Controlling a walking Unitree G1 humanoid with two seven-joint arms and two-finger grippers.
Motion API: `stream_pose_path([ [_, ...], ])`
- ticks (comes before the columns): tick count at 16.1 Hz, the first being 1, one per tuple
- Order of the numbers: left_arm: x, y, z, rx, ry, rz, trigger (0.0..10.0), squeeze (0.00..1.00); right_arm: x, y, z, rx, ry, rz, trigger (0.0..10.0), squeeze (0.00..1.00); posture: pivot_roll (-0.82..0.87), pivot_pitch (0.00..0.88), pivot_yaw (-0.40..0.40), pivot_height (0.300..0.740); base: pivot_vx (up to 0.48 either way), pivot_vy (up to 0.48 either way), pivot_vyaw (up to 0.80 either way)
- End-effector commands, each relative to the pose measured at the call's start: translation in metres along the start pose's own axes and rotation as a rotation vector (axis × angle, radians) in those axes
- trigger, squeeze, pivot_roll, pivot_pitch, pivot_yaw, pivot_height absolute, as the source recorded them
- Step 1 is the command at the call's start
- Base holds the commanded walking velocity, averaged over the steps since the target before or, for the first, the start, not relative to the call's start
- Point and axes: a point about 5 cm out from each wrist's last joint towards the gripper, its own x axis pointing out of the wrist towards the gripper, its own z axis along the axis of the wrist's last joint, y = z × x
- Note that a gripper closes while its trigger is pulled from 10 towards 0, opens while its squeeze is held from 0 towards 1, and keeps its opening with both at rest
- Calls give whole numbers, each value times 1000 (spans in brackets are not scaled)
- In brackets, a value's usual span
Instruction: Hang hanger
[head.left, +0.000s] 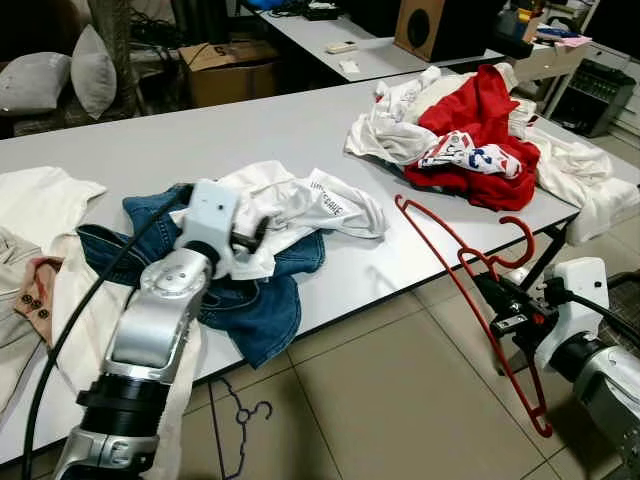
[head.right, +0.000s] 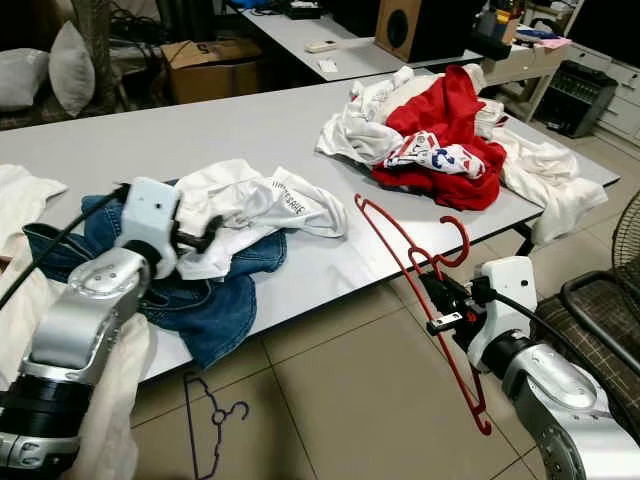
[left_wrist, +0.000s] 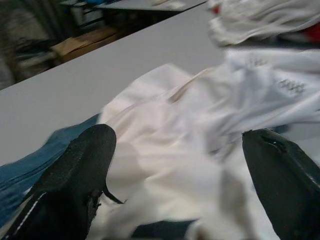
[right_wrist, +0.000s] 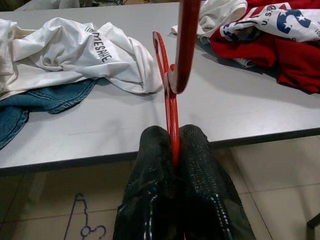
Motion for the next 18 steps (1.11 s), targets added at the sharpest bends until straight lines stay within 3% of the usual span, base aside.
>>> stream_pose_path([
  [1,2,6,-3,7,36,45,10000,0,-3,0,2,-11,4,7,10000,0,-134,0,-16,740,0,0,0],
  [4,1,6,-9,-68,108,44,10000,0,-2,3,1,-9,15,35,10000,0,-129,0,-21,740,0,0,0],
  [5,1,5,-10,-82,115,38,667,0,-2,4,1,-8,16,41,10000,0,-126,0,-23,740,0,0,0],
  [6,1,3,-12,-124,109,12,0,0,-2,5,0,-8,19,45,10000,0,-127,0,-24,740,0,0,0],
  [11,-1,-5,-17,-208,137,-43,0,0,-3,7,-2,-11,23,41,10000,0,-118,0,-18,740,0,0,0],
  [18,-3,-8,-12,-225,103,-99,0,0,-3,8,-6,-9,13,4,10000,0,-115,0,-8,740,0,0,0],
])
